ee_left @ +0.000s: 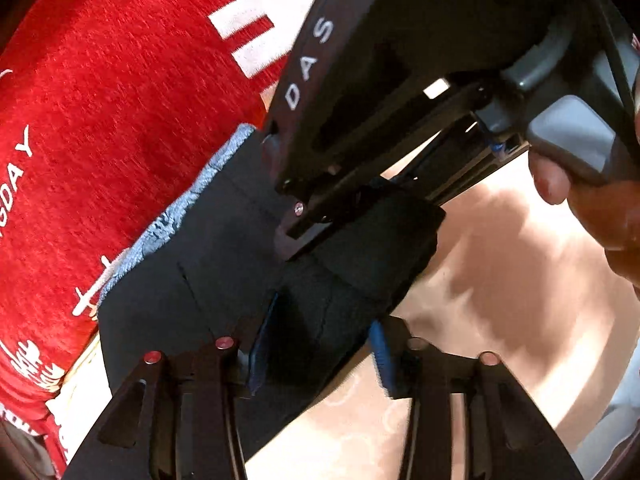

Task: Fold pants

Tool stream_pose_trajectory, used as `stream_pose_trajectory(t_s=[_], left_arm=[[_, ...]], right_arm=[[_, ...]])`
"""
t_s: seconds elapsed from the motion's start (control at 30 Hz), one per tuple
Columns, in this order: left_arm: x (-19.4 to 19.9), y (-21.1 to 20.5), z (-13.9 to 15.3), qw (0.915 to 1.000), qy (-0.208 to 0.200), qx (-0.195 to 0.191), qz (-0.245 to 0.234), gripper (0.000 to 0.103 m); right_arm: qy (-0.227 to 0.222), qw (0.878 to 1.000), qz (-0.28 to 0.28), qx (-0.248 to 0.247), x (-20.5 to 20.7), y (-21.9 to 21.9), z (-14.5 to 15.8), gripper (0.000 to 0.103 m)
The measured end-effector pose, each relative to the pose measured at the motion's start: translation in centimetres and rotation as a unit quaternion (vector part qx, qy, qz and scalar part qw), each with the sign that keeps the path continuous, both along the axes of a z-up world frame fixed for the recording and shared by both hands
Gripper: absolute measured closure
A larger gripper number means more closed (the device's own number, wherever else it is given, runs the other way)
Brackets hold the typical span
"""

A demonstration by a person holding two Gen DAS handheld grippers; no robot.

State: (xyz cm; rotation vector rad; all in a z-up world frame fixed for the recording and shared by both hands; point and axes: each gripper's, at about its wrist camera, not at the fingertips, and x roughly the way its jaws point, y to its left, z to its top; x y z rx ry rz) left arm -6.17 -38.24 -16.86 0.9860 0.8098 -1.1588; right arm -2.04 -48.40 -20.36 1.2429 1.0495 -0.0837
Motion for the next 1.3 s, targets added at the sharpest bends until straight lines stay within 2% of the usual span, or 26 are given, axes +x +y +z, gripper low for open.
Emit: stream_pose_trajectory(t_s=[0.03,0.1,0.27,0.37,0.43,0.57,0.67,0.7,0.8,0.9,0.93,1.03,1.1,1.2,1.3], left_arm=[[0.1,0.1,0.0,1.0000,0.005,0.000,-0.001,0.038],[0.4,0.6,0.5,1.0000,0.007,-0.001,0.000,0.025],[2.4,2.5,2.7,0.9999,-0.008,-0.008,0.011,0.025],[4.8,4.1,4.0,0.9988,0.001,-0.012,0.048,0.025],[6.5,5.2,4.2,0.9972,-0.004,-0.010,0.073,0.025],[8.0,7.3,4.5,0.9934,-0.030,-0.012,0.110,0.025],[9.9,8.4,4.5,0.9899,-0.017,-0.009,0.140,0.025],[10.8,8.7,4.2,0.9878,-0.003,-0.007,0.156,0.025],[13.4,9.5,3.9,0.9783,0.040,-0.004,0.203,0.025],[15.6,10.2,2.9,0.9647,0.075,0.009,0.252,0.025],[16.2,10.4,2.6,0.9600,0.084,0.013,0.267,0.025],[17.4,11.3,1.6,0.9475,0.121,0.022,0.295,0.025],[17.7,11.7,0.4,0.9386,0.149,0.038,0.309,0.025],[17.9,12.3,-0.9,0.9284,0.173,0.041,0.326,0.025],[18.1,12.6,-1.6,0.9224,0.175,0.042,0.342,0.014]], right_arm=[[0.001,1.000,-0.002,-0.002,-0.2,0.2,-0.2,0.079],[0.002,1.000,-0.002,-0.007,-0.5,0.2,-0.3,0.078],[0.027,0.999,0.004,-0.037,-1.1,-0.4,0.8,0.071],[0.058,0.995,0.001,-0.087,-1.8,-0.7,2.5,0.069],[0.095,0.989,-0.006,-0.112,-2.3,-0.1,2.8,0.068],[0.107,0.988,-0.028,-0.111,-3.3,1.0,4.0,0.068],[0.102,0.988,-0.057,-0.103,-5.2,1.9,4.2,0.068],[0.091,0.989,-0.073,-0.093,-5.8,2.2,4.2,0.068],[0.062,0.989,-0.130,-0.027,-7.3,3.1,3.0,0.055],[0.058,0.985,-0.161,0.013,-7.2,3.8,1.0,0.055],[0.051,0.984,-0.170,0.016,-6.9,3.8,0.7,0.063],[0.040,0.984,-0.172,-0.006,-6.0,3.8,1.7,0.077],[0.035,0.986,-0.160,-0.024,-5.4,3.9,2.5,0.078],[0.061,0.988,-0.134,-0.048,-5.0,4.1,2.5,0.078],[0.093,0.986,-0.125,-0.054,-4.9,4.3,1.1,0.078]])
